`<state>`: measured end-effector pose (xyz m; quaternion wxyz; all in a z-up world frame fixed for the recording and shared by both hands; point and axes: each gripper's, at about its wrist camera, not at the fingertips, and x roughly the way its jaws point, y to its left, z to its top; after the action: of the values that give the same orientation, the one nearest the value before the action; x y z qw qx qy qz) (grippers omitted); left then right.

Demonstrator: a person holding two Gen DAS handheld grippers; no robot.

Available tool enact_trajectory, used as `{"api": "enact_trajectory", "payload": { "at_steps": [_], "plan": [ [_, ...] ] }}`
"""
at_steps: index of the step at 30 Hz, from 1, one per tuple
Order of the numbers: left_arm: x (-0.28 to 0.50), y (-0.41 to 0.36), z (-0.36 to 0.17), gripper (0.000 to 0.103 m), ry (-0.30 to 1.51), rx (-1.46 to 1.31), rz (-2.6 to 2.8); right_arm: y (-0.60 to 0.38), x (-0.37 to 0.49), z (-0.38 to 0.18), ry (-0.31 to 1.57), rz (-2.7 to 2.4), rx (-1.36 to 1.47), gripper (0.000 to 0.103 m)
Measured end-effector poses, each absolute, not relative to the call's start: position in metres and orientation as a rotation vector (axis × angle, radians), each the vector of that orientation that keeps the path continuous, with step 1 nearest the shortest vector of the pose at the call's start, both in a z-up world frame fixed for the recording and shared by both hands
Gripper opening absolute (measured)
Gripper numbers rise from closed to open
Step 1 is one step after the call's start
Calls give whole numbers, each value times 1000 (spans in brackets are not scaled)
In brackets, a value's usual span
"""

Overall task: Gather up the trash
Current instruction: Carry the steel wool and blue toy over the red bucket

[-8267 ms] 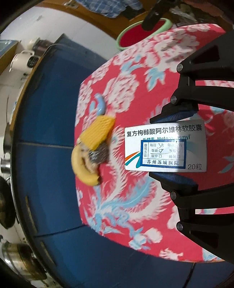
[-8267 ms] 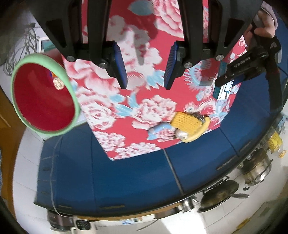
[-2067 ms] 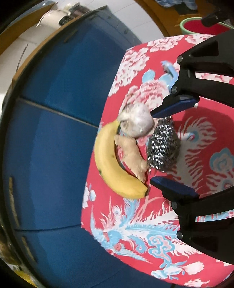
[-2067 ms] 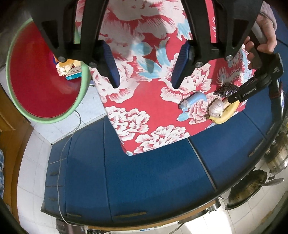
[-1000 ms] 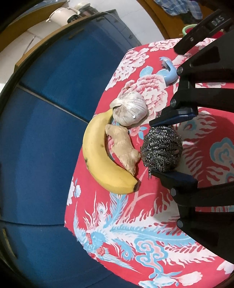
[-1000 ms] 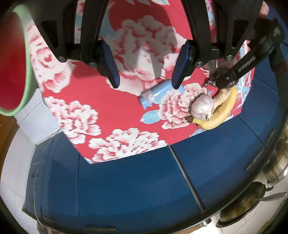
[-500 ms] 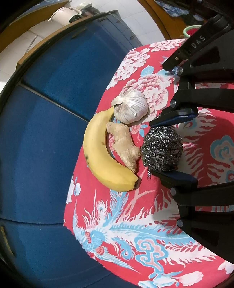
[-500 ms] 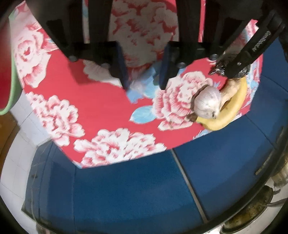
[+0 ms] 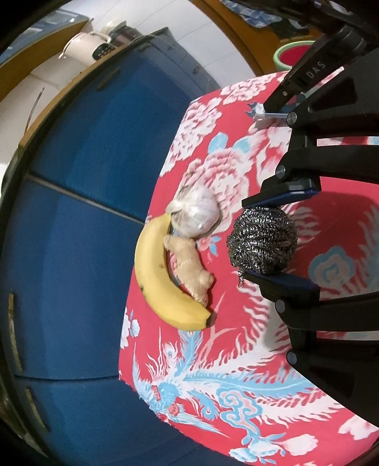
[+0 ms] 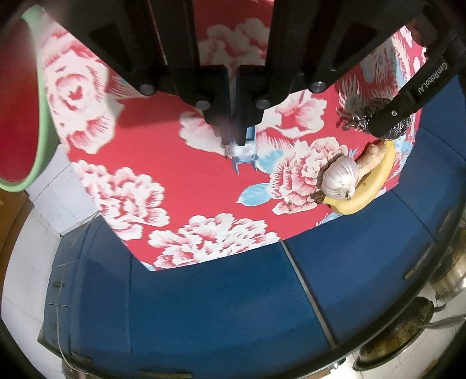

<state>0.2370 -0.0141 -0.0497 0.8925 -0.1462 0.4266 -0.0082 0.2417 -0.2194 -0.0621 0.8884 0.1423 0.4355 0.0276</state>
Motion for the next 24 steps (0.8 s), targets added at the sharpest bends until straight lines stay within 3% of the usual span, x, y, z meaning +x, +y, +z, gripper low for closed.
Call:
{"api": "enact_trajectory", "payload": {
  "at_steps": [24],
  "plan": [
    [174, -112, 1, 41, 830, -186, -257, -328, 140, -19, 803, -7, 393, 5]
  ]
}}
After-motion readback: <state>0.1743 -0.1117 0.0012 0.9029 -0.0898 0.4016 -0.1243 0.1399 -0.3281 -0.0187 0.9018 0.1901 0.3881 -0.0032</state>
